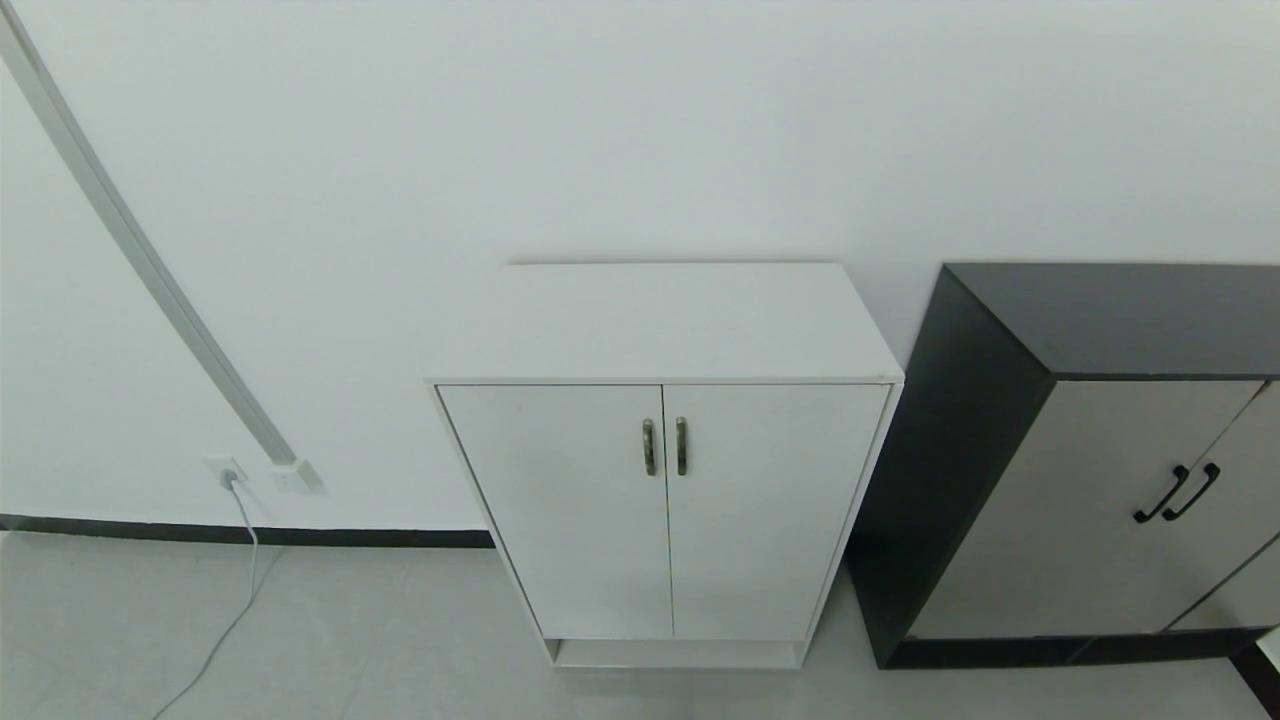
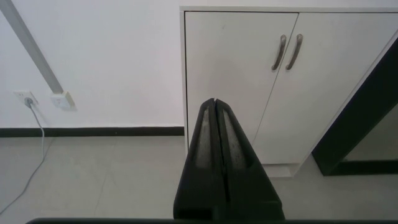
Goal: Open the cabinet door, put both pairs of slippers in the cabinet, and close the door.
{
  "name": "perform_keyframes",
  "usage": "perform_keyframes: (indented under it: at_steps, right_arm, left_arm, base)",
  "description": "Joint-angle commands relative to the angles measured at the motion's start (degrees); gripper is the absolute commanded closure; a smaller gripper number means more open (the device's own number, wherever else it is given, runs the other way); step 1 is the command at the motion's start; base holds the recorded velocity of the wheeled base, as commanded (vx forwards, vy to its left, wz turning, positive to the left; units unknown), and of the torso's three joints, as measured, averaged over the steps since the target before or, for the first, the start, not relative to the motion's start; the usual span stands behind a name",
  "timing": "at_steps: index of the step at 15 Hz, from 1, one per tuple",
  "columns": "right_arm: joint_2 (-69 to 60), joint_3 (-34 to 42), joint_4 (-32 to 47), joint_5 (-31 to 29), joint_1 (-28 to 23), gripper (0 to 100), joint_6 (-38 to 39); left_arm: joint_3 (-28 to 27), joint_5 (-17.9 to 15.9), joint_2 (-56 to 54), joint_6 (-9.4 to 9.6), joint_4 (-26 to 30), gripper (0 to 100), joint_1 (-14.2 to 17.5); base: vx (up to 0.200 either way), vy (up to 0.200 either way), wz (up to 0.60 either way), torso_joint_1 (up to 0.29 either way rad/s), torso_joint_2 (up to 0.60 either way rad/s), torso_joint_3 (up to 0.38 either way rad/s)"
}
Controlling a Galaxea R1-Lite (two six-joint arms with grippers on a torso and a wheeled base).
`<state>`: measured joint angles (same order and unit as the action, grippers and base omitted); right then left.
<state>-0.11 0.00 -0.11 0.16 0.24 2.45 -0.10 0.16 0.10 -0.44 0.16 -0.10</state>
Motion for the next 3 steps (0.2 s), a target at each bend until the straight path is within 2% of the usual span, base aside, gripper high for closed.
perform_keyframes:
  at_steps: [1,3]
  right_arm:
    - [0.11,0.00,0.02,0.02,0.02,100,-0.08]
    - [0.11,0.00,0.02,0.02,0.02,100,-0.08]
  left_arm:
    - [0.01,0.02,-0.01,0.00,0.02,100,0.01]
    - [0.01,0.02,-0.01,0.00,0.02,100,0.01]
  base:
    - [0.000,0.000,0.00,0.000,0.00,0.000]
    - [0.000,0.000,0.00,0.000,0.00,0.000]
